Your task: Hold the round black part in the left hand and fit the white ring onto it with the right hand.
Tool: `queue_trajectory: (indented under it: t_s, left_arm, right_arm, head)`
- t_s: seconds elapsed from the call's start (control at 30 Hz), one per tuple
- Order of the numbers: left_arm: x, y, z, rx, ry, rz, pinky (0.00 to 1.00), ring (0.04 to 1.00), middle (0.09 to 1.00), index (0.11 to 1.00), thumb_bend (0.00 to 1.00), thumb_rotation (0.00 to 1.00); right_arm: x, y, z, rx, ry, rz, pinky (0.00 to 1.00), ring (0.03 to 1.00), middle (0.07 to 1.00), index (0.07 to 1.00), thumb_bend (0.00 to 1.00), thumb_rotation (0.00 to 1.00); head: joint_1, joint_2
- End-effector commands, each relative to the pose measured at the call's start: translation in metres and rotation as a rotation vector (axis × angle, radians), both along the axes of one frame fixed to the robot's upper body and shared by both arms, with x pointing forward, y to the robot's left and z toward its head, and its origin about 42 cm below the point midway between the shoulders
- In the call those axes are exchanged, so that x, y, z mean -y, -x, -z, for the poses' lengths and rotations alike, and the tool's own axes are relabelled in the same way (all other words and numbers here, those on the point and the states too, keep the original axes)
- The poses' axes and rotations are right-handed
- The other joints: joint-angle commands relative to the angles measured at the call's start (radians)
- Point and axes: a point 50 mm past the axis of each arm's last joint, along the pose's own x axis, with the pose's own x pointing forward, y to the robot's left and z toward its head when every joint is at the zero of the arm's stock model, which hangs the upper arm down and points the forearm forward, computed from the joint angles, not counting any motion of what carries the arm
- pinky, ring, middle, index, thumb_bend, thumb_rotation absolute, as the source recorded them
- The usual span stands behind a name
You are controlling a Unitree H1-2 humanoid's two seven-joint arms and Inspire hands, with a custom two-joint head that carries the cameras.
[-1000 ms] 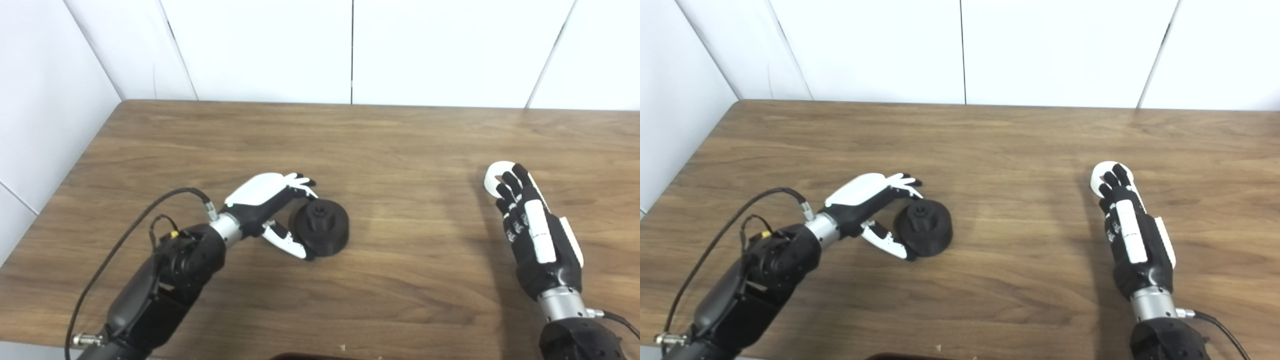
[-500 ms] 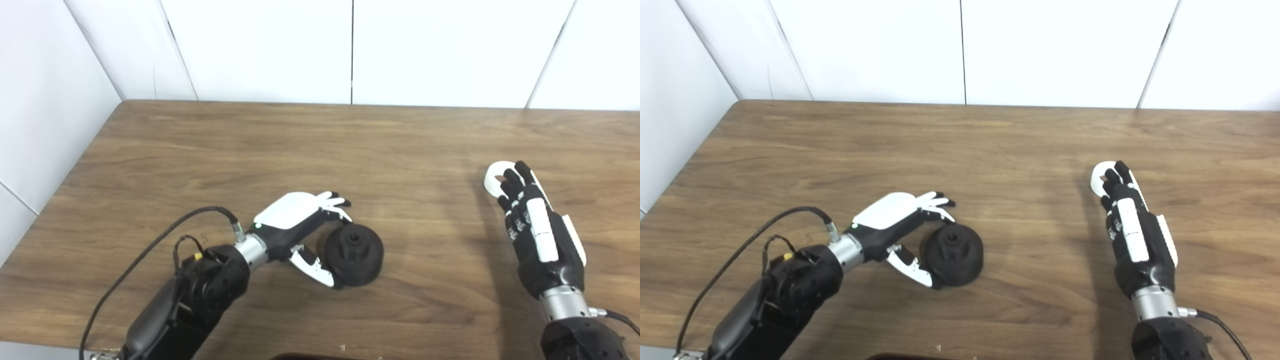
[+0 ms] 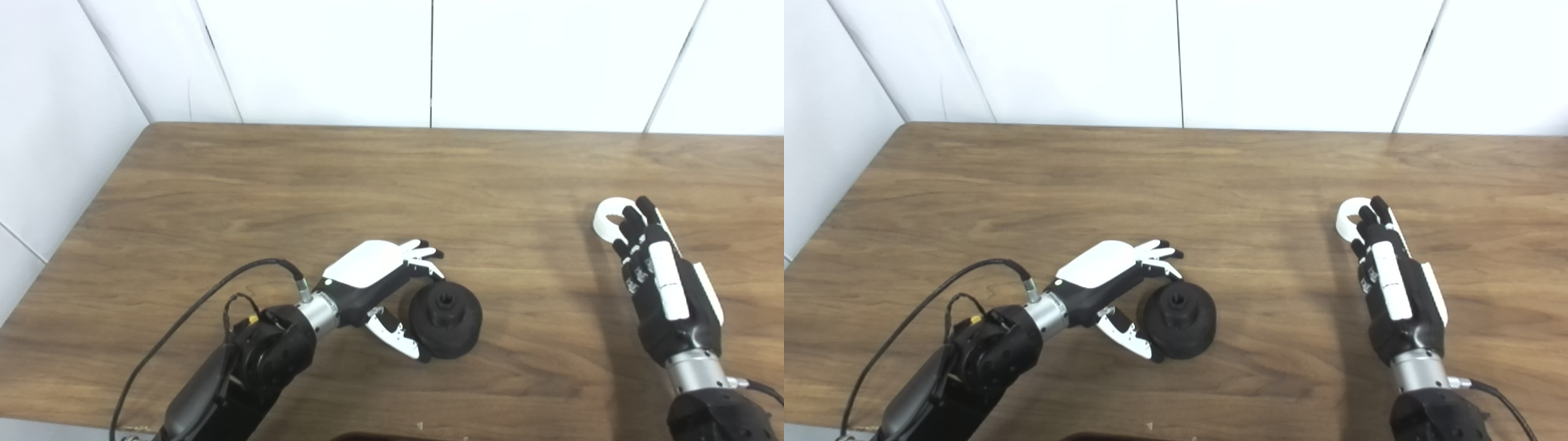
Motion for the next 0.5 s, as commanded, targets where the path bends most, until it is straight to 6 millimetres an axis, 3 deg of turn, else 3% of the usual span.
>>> queue_trajectory:
  t_s: [0.0,0.07,0.17,0.33,0.47]
  left_arm:
    - [0.003,0.001,-0.008,0.029,0.013,0.030,0.85,0.986,0.945,0.680,0.83,0.32]
    - [0.002,0.000,-0.007,0.024,0.014,0.031,0.86,0.988,0.944,0.679,0.83,0.32]
    - [0.001,0.000,-0.006,0.019,0.015,0.032,0.87,0.988,0.944,0.678,0.83,0.32]
    - [0.001,0.000,-0.005,0.023,0.016,0.033,0.87,0.989,0.942,0.677,0.83,0.32]
    - [-0.001,0.000,-0.004,0.023,0.025,0.029,0.85,0.984,0.939,0.675,0.83,0.31]
  right_arm:
    - [0.007,-0.004,-0.028,0.120,-0.002,0.031,1.00,0.975,0.953,0.913,0.60,0.59]
    - [0.013,-0.011,-0.043,0.164,0.036,0.069,0.97,0.969,0.940,0.877,0.60,0.43]
    - [0.024,-0.027,-0.065,0.203,0.167,0.128,0.90,0.943,0.921,0.830,0.64,0.33]
    - [0.036,-0.057,-0.088,0.231,0.435,0.191,0.86,0.907,0.897,0.769,0.68,0.30]
    - [0.037,-0.082,-0.089,0.196,0.563,0.188,0.94,0.935,0.906,0.758,0.75,0.28]
  head:
    - [-0.002,0.003]
    - [-0.009,0.002]
    - [-0.015,0.001]
    - [-0.034,-0.004]
    - [-0.071,-0.011]
